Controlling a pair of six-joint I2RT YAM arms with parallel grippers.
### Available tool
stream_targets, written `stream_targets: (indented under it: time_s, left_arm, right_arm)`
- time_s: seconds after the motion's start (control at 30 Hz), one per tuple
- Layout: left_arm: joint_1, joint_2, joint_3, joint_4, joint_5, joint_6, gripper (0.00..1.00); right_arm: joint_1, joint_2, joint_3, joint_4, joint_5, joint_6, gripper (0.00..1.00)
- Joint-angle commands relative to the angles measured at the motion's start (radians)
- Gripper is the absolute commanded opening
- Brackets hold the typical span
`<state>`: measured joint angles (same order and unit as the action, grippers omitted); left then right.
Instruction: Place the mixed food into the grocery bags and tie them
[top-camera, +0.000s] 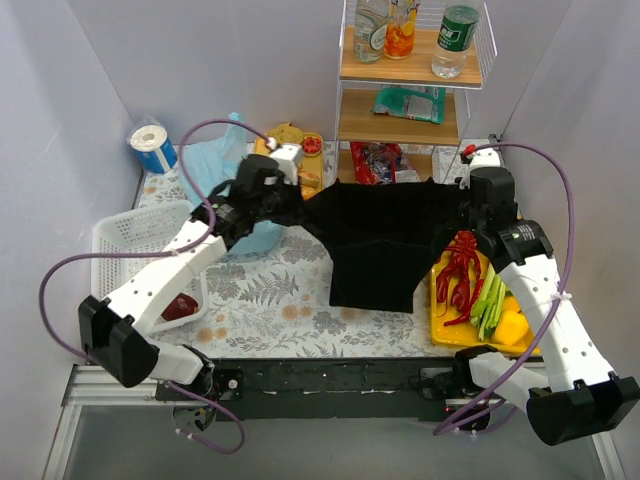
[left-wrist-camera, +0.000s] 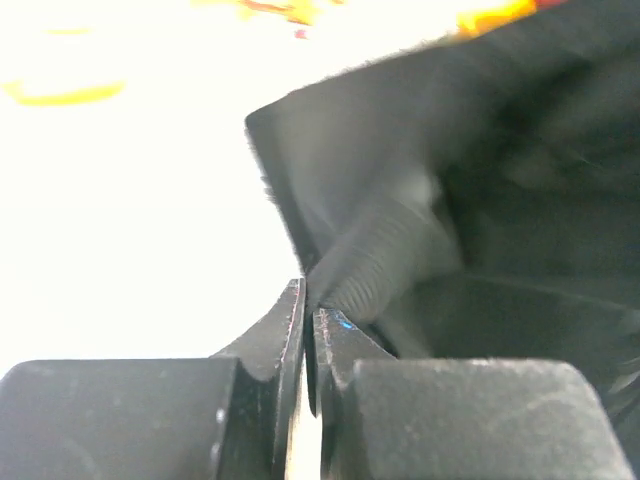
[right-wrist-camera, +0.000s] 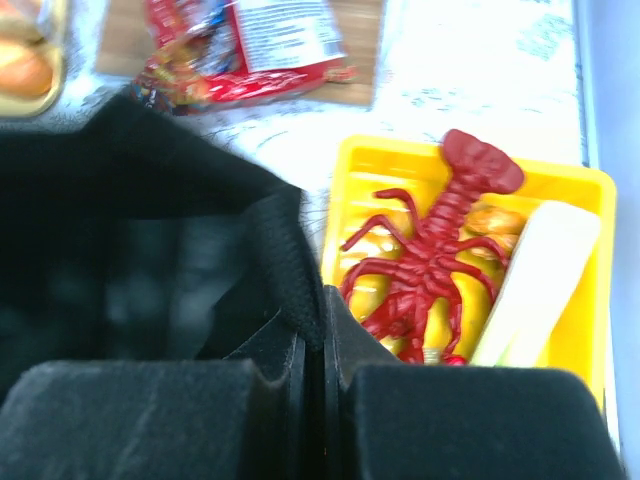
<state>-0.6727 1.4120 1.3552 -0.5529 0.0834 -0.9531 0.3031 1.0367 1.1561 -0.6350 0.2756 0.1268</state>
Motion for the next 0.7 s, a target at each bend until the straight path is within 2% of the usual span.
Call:
stream_targets:
  time_s: [0.0,0.2,0.3,0.33,0.37,0.47,0.5,0.6,0.67]
  left_arm:
    - [0.186,-0.163,-0.059,-0.059,-0.045,0.082,0.00]
    - [0.203,-0.159,-0.027,-0.102,-0.021,0.131,0.00]
    - [0.203,-0.137,-0.034,-0.055,0.114,0.125,0.00]
    - [0.203,-0.115,-0.030,-0.050,0.139,0.114,0.00]
    - [0.203,-0.101,-0.016,-0.044,0.157,0.113,0.00]
    - [0.203,-0.052,0.014,-0.019,0.202,0.106,0.00]
    - [0.203,-0.041,0.021,-0.007,0.202,0.102,0.00]
    - [0.206,0.008,0.056,-0.007,0.210,0.097,0.01]
    - [0.209,0.034,0.061,-0.001,0.223,0.093,0.01]
  right_arm:
    - [-0.085,0.013,0.037,-0.005,0.046,-0.053,0.01]
    - [-0.091,0.011,0.059,-0.034,0.126,-0.079,0.01]
    - [-0.093,-0.003,0.062,-0.008,0.024,-0.090,0.01]
    - [-0.091,-0.006,0.063,-0.002,-0.054,-0.090,0.01]
    - [-0.090,-0.009,0.065,0.006,-0.099,-0.095,0.06]
    - [-0.090,-0.004,0.109,0.020,-0.237,-0.092,0.49]
    - [-0.090,0.002,0.134,0.014,-0.260,-0.089,0.70]
    - [-0.090,0.028,0.272,-0.015,-0.331,-0.078,0.82]
    - [-0.090,0.042,0.362,0.009,-0.364,-0.058,0.84]
